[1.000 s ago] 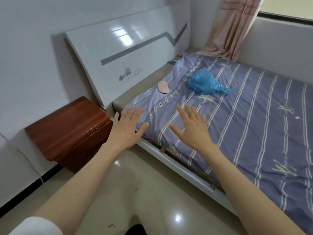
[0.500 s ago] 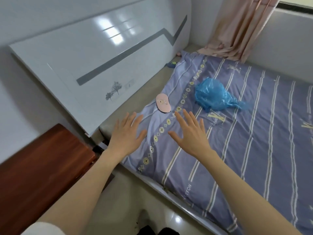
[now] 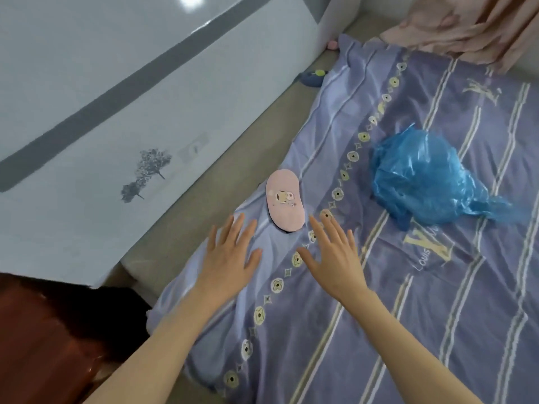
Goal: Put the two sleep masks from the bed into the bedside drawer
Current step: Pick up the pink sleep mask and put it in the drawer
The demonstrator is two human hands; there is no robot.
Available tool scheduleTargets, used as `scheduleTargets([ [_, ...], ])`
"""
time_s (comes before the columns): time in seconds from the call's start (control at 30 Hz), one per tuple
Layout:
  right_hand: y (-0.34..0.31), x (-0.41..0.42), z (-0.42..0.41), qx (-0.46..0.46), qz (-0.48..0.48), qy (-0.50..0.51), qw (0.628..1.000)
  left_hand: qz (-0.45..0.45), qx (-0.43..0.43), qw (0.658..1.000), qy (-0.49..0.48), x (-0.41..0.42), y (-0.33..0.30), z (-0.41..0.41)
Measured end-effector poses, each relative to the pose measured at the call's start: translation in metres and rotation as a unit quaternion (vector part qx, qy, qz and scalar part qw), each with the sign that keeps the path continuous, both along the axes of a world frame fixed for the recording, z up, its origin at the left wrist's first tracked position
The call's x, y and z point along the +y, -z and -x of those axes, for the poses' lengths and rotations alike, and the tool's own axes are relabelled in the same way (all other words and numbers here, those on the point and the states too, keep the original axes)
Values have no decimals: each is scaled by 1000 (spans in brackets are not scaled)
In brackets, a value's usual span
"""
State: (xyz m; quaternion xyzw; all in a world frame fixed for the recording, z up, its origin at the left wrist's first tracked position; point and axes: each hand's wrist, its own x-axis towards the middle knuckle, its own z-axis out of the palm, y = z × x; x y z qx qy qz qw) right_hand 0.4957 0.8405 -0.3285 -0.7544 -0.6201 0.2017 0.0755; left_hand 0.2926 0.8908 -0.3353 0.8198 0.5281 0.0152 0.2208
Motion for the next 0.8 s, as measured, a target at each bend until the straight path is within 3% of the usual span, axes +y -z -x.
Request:
scheduleTargets([
  [0.2,86,70,-23,88,30,54,994,40,30,999,14,61,96,-38],
  [0.4,137,130,-25,197,39,148,968,17,13,999,38,92,145,-68],
  [0.6,150,130,-20,284,15,256,924,47,-1,998,44,88,158,-68],
  [0.8,116,111,-13,299,-31,245,922,46,-18,998,44,73,129,-50],
])
